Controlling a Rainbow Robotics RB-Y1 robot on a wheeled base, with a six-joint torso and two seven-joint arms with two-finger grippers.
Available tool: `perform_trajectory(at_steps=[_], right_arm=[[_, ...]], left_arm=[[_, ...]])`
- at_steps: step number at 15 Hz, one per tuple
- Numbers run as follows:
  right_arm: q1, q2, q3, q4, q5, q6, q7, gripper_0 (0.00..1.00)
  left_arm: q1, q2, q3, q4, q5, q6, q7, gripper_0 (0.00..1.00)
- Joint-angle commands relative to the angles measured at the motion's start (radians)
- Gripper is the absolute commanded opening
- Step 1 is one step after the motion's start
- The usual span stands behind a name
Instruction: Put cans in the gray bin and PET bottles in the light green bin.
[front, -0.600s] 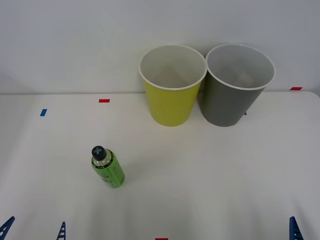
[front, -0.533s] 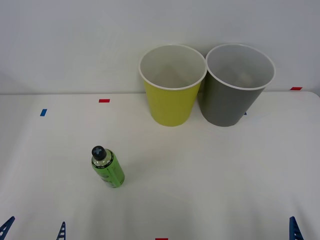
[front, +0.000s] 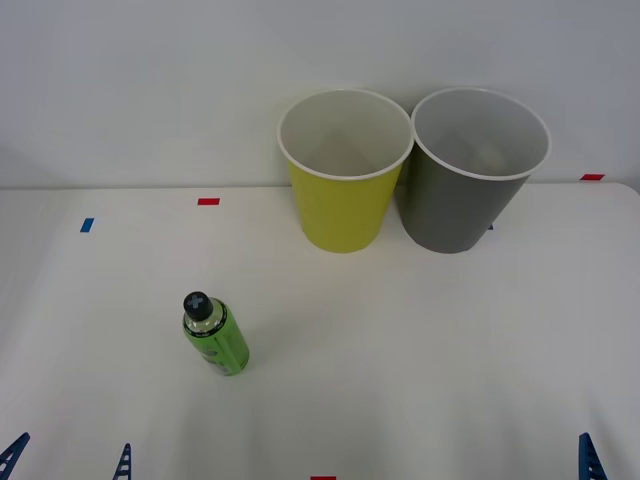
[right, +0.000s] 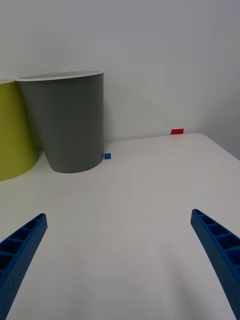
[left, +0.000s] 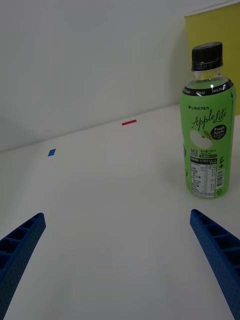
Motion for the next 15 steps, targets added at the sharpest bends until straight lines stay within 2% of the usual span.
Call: perform_trajectory(at_steps=[1, 15], right_arm=[[0.000, 0.000, 0.000, 0.000, 0.000, 0.000, 0.000, 1.00], [0.000, 0.000, 0.000, 0.000, 0.000, 0.000, 0.000, 1.00]], left_arm=[[0.000, 0.000, 0.000, 0.000, 0.000, 0.000, 0.000, 1.00], [0.000, 0.000, 0.000, 0.000, 0.000, 0.000, 0.000, 1.00]])
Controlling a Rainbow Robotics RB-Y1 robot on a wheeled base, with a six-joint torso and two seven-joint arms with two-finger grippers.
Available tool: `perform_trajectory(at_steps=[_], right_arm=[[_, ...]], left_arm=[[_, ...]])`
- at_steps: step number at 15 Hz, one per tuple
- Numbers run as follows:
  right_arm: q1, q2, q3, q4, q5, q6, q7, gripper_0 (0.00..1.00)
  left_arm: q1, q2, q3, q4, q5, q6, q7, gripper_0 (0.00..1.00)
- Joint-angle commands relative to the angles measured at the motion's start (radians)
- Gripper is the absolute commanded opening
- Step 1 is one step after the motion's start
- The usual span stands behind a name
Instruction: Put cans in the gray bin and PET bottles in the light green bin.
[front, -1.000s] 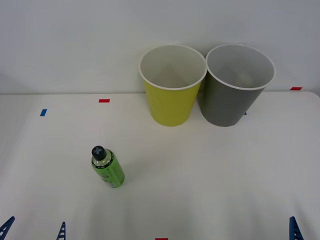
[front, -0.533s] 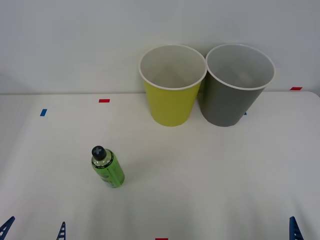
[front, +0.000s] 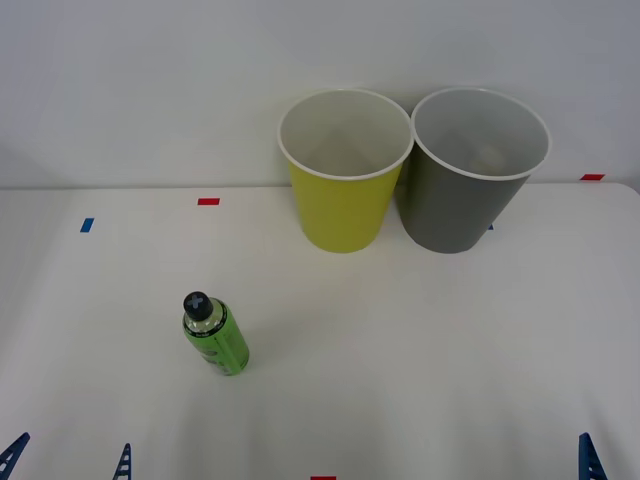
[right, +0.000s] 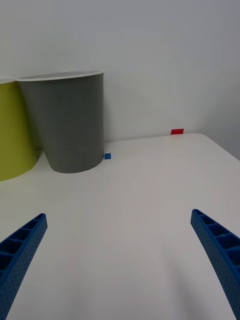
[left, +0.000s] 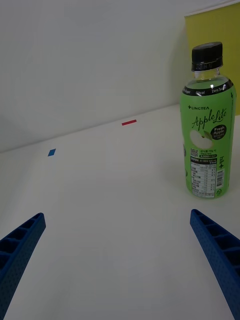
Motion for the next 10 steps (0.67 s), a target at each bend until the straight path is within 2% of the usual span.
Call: perform_trajectory(at_steps=[1, 10], right_arm=[[0.000, 0.000, 0.000, 0.000, 0.000, 0.000, 0.000, 1.00], [0.000, 0.000, 0.000, 0.000, 0.000, 0.000, 0.000, 1.00]], left_arm=[[0.000, 0.000, 0.000, 0.000, 0.000, 0.000, 0.000, 1.00], [0.000, 0.000, 0.000, 0.000, 0.000, 0.000, 0.000, 1.00]])
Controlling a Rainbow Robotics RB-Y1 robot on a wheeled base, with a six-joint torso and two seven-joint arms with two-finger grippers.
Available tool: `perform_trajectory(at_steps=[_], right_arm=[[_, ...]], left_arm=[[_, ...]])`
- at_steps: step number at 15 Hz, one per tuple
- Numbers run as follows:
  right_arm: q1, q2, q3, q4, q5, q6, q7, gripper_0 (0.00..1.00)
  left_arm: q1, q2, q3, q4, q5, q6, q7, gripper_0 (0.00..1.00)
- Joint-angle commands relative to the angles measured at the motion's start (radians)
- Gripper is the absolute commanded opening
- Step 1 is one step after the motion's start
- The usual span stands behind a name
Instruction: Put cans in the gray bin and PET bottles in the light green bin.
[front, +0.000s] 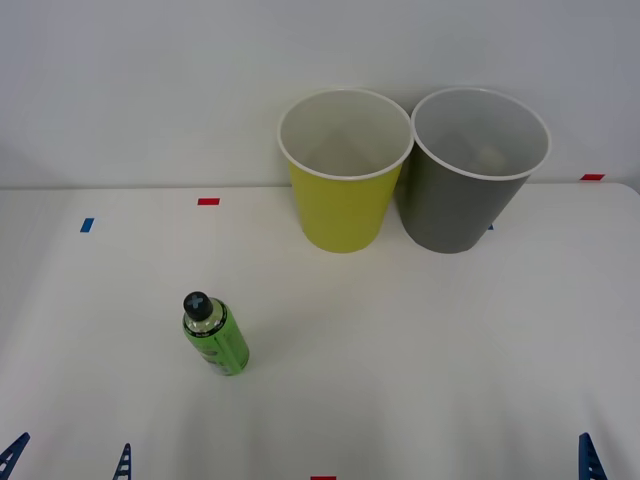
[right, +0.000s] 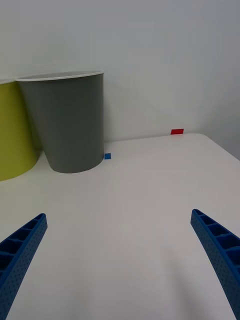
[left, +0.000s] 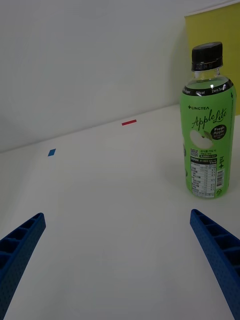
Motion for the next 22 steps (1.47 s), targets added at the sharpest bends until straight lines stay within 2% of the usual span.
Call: perform_trajectory(at_steps=[1, 9, 10, 15, 18, 20, 22], right_arm=[[0.000, 0.000, 0.000, 0.000, 0.000, 0.000, 0.000, 1.00], [0.000, 0.000, 0.000, 0.000, 0.000, 0.000, 0.000, 1.00], [0.000, 0.000, 0.000, 0.000, 0.000, 0.000, 0.000, 1.00], [0.000, 0.000, 0.000, 0.000, 0.000, 0.000, 0.000, 1.00], [0.000, 0.000, 0.000, 0.000, 0.000, 0.000, 0.000, 1.00], [0.000, 0.000, 0.000, 0.000, 0.000, 0.000, 0.000, 1.00], [0.000, 0.000, 0.000, 0.000, 0.000, 0.000, 0.000, 1.00]], left_arm=[[0.000, 0.000, 0.000, 0.000, 0.000, 0.000, 0.000, 1.00], [0.000, 0.000, 0.000, 0.000, 0.000, 0.000, 0.000, 1.00], [-0.023, -0.012, -0.014, 0.046, -0.003, 0.028, 0.000, 1.00], [-0.023, -0.005, -0.020, 0.048, -0.012, -0.020, 0.012, 1.00], [-0.046, 0.069, -0.051, 0.077, -0.011, -0.098, 0.021, 1.00], [-0.130, 0.143, -0.091, 0.175, -0.006, -0.206, 0.025, 1.00], [-0.209, 0.196, -0.123, 0.224, 0.011, -0.235, 0.035, 1.00]])
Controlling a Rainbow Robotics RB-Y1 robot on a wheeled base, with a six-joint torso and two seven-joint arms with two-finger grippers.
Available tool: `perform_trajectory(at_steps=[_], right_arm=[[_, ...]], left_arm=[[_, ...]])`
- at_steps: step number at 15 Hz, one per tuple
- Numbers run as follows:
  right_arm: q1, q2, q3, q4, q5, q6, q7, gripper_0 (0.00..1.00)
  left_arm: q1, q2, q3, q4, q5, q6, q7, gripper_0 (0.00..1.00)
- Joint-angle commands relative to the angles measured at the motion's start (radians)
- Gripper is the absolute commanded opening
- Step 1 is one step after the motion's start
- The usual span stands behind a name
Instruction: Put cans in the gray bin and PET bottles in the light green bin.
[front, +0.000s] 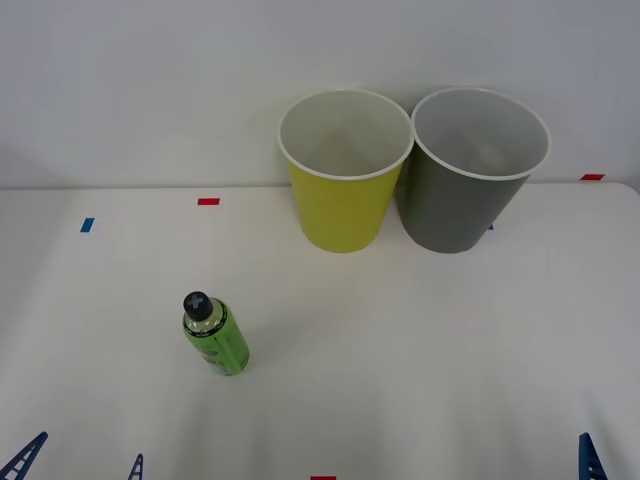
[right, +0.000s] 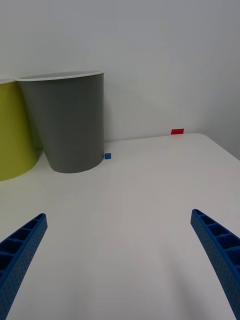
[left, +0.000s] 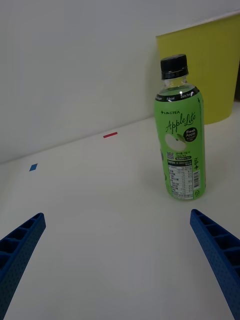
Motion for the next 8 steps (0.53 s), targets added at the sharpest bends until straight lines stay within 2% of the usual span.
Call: perform_trajectory(at_steps=[1, 4, 8], right_arm=[[0.000, 0.000, 0.000, 0.000, 0.000, 0.000, 0.000, 1.00], [0.000, 0.000, 0.000, 0.000, 0.000, 0.000, 0.000, 1.00], [0.000, 0.000, 0.000, 0.000, 0.000, 0.000, 0.000, 1.00]], left_arm=[[-0.121, 0.102, -0.072, 0.072, 0.052, -0.048, 0.017, 1.00], [-0.203, 0.194, -0.157, 0.072, 0.144, -0.049, 0.025, 1.00], [-0.318, 0.263, -0.222, 0.107, 0.161, -0.049, 0.028, 1.00]])
